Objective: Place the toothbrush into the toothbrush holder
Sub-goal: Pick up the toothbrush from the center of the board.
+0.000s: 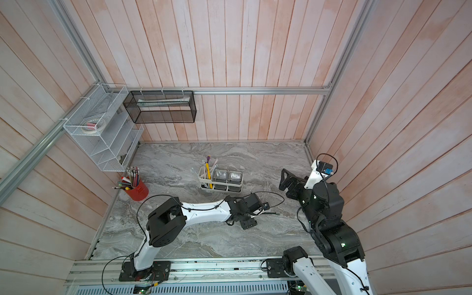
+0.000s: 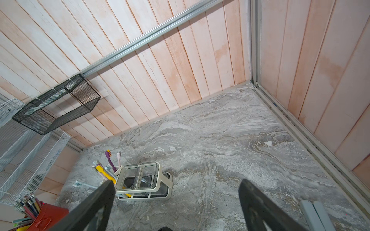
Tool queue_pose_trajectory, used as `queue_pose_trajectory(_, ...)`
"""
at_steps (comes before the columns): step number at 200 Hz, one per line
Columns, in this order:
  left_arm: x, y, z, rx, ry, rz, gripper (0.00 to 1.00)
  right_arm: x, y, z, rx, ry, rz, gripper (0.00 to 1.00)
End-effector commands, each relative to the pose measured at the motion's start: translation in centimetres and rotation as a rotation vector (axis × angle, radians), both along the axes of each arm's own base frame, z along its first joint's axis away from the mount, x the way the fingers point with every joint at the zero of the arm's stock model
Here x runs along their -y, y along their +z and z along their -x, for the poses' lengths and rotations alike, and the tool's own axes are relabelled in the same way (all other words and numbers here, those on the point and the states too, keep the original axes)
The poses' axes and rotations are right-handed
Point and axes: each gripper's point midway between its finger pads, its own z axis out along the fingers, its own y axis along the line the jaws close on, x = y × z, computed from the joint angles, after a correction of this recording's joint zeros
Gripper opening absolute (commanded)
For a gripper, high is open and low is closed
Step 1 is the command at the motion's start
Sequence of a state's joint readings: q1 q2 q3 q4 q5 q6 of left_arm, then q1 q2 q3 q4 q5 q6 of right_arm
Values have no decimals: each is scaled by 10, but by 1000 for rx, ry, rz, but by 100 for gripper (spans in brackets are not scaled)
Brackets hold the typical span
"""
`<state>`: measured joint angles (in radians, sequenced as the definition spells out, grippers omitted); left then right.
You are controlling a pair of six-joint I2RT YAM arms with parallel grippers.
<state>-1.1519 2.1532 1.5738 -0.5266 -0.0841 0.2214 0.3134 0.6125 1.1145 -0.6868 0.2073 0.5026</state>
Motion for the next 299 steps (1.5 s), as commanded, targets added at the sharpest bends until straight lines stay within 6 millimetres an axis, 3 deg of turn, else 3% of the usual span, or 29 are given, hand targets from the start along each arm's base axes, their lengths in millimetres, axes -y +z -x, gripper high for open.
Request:
queue_pose_trajectory(1, 7, -5, 3, -26, -77, -13, 70, -1, 6, 5, 11, 21, 7, 98)
queue_pose_trajectory(36, 11, -9, -8, -67, -73, -42, 61, -4, 7, 5, 13, 37, 7, 98)
queue_pose_trajectory(54, 12, -12, -7, -107, -84, -60, 45, -5, 8, 5, 13, 46, 8, 98)
queue_pose_trajectory(120, -3, -35, 3, -144, -98, -136, 45, -5, 16, 8, 24, 51, 20, 98)
queue_pose_trajectory(299, -41, -77, 3, -180, -29, -307, 24, -8, 20, 10, 30, 73, 19, 98)
